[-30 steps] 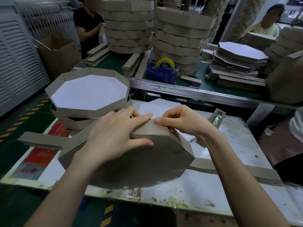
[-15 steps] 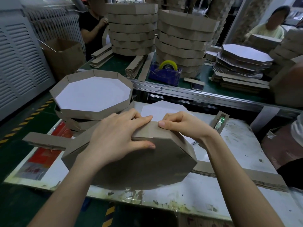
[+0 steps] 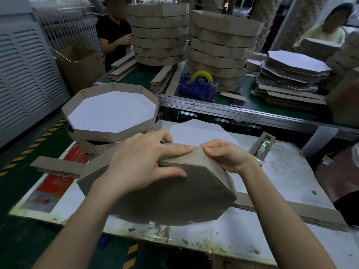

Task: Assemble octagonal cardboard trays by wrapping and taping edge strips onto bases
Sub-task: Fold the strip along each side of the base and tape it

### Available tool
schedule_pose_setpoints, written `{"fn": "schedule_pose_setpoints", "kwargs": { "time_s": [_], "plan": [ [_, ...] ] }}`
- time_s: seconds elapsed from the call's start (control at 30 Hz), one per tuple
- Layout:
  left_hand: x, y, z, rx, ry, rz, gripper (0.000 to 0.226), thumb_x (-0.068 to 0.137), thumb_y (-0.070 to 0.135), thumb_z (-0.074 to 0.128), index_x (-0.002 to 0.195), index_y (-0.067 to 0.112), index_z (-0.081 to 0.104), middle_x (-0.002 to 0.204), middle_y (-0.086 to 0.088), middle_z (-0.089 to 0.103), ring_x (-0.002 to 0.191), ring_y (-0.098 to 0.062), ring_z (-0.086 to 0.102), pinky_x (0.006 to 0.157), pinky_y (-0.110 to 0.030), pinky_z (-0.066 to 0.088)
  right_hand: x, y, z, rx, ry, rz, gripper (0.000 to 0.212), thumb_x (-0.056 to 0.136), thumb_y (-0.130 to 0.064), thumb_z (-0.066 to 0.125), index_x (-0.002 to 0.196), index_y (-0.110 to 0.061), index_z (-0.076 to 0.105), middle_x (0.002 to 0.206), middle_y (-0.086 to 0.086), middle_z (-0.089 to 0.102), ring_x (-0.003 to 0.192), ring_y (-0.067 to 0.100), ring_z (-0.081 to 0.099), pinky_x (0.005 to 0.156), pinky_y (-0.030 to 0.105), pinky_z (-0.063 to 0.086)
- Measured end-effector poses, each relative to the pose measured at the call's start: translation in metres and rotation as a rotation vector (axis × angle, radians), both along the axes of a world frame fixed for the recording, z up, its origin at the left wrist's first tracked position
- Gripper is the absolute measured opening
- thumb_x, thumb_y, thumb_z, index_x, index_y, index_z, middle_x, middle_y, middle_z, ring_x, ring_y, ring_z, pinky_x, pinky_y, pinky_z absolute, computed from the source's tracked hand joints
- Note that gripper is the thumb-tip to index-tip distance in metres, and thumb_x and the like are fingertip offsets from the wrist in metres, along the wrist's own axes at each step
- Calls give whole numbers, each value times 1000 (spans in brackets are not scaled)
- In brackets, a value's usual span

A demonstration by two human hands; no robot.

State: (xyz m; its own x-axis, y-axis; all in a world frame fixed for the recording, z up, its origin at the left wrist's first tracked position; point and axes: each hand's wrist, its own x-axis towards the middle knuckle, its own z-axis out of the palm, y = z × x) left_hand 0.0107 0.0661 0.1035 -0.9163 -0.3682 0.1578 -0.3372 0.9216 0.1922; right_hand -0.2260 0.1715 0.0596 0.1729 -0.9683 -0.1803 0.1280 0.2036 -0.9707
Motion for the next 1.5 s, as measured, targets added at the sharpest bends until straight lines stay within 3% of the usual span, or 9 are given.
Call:
{"fn": "schedule_pose_setpoints", "kwargs": {
  "time_s": [0.2, 0.3, 0.43, 0.53, 0.63, 0.77, 0.9, 1.3, 1.5],
  "plan": [
    [-5, 2, -1, -28, 17, -20, 61, 70, 89, 20, 129, 75, 24, 109, 24, 44, 86, 0, 38, 66, -22, 36, 4, 3, -8, -52, 163, -167, 45, 95, -47, 53, 63, -22, 74, 63, -8, 68, 57, 3, 62, 57, 15, 48],
    [-7, 2, 0, -30, 4, -14, 62, 68, 91, 16, 129, 76, 21, 109, 25, 43, 88, -2, 41, 68, -23, 38, 0, 5, -7, -99, 125, -123, 39, 80, -58, 73, 67, -21, 69, 64, -6, 63, 57, 5, 57, 57, 16, 45],
    [-21, 1, 3, -17, -17, -26, 65, 65, 92, 13, 128, 76, 22, 111, 24, 43, 93, -5, 46, 71, -28, 45, -12, 9, -6, -117, 95, -82, 31, 91, -47, 64, 71, -25, 74, 67, -11, 67, 60, 1, 60, 59, 13, 47],
    [-36, 1, 7, -21, -41, -11, 66, 64, 89, 16, 128, 75, 24, 112, 22, 44, 96, -6, 47, 73, -29, 47, -28, 4, -18, -58, 90, -386, 30, 100, -28, 52, 79, -18, 71, 66, -6, 66, 62, 5, 58, 58, 15, 46],
    [-46, 4, 7, -39, -63, -17, 71, 63, 89, 14, 131, 73, 24, 111, 22, 44, 95, -7, 48, 72, -33, 51, -62, 3, -42, 80, 139, -939, 21, 104, -10, 45, 106, -10, 66, 75, 0, 69, 71, 12, 58, 58, 19, 51],
    [-49, 10, 5, -69, -57, -39, 70, 65, 90, 11, 132, 74, 20, 111, 23, 42, 92, -8, 49, 69, -29, 47, -120, 22, -85, 361, -49, -1468, 38, 100, 1, 37, 137, -11, 43, 86, 10, 53, 70, 19, 52, 70, 40, 58],
    [-49, 10, 6, -74, -44, -37, 68, 67, 89, 14, 132, 72, 24, 112, 23, 45, 91, -5, 48, 66, -27, 42, -155, 40, -119, 532, 23, -1513, 53, 94, 4, 46, 144, -6, 31, 116, 15, 53, 106, 37, 61, 85, 55, 56],
    [-39, -2, 2, -35, -43, 56, 67, 69, 90, 14, 133, 72, 23, 107, 24, 42, 91, -4, 48, 66, -25, 41, -191, 30, -141, 671, -79, -1523, 60, 93, -4, 63, 146, -7, 35, 141, 17, 51, 126, 34, 53, 104, 50, 47],
    [-41, -4, 3, -29, -52, 75, 68, 68, 91, 16, 133, 71, 25, 108, 23, 44, 92, -4, 48, 70, -29, 45, -190, 29, -132, 683, -287, -1601, 35, 95, 0, 47, 127, -13, 52, 118, 7, 55, 100, 26, 54, 89, 37, 51]
  ]
}}
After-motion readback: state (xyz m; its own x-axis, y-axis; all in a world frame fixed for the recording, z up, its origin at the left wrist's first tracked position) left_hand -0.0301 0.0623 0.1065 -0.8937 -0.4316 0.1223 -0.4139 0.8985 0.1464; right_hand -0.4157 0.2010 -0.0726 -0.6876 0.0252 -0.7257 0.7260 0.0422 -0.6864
